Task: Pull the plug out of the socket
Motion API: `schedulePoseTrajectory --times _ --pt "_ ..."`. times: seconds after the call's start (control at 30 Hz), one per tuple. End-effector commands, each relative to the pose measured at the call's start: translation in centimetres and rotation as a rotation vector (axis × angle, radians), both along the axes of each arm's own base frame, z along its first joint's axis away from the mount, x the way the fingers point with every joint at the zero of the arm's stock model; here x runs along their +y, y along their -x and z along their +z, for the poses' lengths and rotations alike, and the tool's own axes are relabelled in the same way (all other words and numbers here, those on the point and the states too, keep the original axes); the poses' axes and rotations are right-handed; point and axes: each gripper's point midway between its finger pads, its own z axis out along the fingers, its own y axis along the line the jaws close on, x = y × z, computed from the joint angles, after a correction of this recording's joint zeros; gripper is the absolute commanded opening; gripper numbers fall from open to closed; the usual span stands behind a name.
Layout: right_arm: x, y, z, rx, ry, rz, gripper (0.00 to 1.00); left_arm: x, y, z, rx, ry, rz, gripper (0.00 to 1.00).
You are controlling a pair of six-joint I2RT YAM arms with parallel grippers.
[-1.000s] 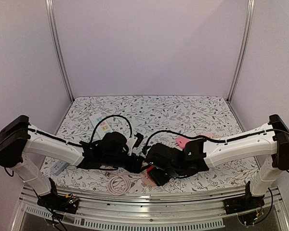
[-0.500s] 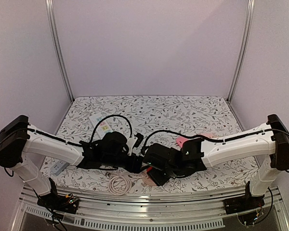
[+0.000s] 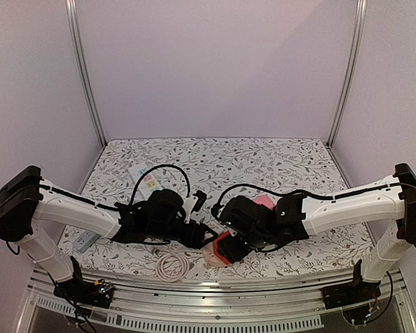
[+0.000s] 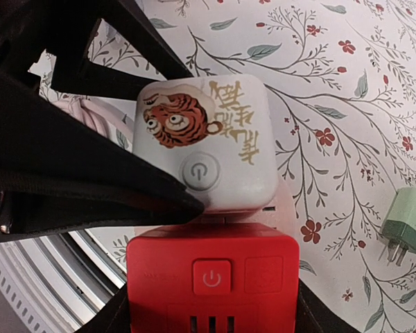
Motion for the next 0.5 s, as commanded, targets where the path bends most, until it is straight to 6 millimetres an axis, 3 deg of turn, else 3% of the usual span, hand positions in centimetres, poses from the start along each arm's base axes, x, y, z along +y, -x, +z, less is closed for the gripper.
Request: schedulePoseTrajectory --times 0.0,0.33,0.47 --pt "2.1 -0.6 3.1 -0.019 -0.119 -0.017 0.36 5.2 3.9 -7.7 0.177 -0.3 -0.02 0.41" --pt "4.0 1.1 3.1 -0.132 0.022 0.085 0.36 5.1 3.8 -7.6 0.175 -0.303 -0.021 0.4" --pt "4.3 1.5 2.3 -0.147 0.076 0.103 0.36 5.1 3.8 -7.6 0.174 -0.303 -0.02 0.4"
